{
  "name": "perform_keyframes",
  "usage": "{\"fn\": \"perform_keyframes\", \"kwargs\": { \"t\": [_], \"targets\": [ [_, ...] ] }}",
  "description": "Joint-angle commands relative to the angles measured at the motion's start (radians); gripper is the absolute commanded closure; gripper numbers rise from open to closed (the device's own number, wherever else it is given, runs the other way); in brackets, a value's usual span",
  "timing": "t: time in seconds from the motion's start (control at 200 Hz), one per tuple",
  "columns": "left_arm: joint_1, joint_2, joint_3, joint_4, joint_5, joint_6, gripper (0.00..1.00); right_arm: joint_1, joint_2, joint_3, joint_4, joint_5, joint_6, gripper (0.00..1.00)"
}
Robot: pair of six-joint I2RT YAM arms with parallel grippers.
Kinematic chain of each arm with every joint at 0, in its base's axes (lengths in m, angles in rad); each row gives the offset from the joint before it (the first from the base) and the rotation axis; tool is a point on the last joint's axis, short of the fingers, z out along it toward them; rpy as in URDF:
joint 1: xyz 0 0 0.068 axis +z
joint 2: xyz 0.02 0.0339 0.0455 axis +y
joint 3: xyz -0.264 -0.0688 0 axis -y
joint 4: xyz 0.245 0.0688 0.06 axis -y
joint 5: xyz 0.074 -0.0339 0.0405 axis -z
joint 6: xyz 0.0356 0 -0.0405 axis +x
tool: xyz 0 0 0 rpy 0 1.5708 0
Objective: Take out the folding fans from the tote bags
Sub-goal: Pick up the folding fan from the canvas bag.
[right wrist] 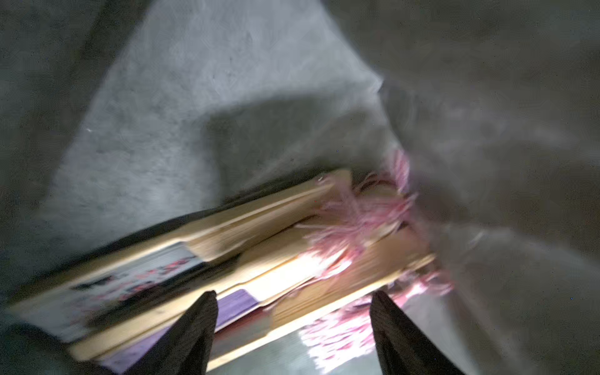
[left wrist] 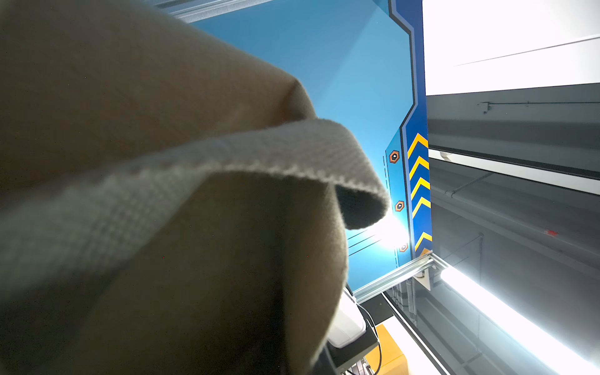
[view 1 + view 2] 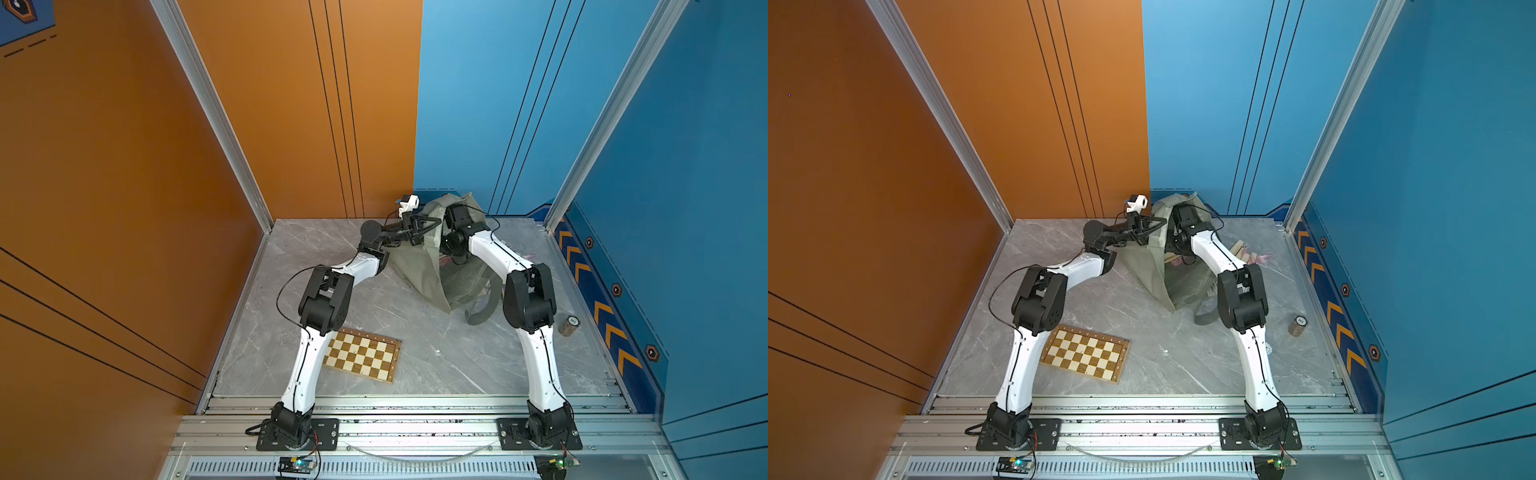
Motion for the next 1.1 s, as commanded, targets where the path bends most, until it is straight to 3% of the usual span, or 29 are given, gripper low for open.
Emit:
{"fn": "perform_keyframes", "kwargs": {
  "t": [0.0, 0.24, 0.646, 1.096],
  "targets": [
    [-0.011, -0.035, 0.009, 0.064, -0.010, 0.031, 1.00, -0.003, 0.012, 0.034, -0.117, -0.005, 0.182, 0.23],
    [-0.013, -0.031, 0.008, 0.062, -0.009, 0.040, 1.00, 0.025, 0.024, 0.044, -0.178, -0.013, 0.240, 0.22],
    [-0.021, -0.061, -0.063, 0.033, 0.004, 0.085, 1.00, -0.019, 0.072, 0.013, -0.134, -0.068, 0.382, 0.27],
    [-0.023, -0.041, -0.032, 0.033, 0.004, 0.072, 1.00, -0.046, 0.092, -0.026, -0.036, -0.125, 0.489, 0.44]
  ]
}}
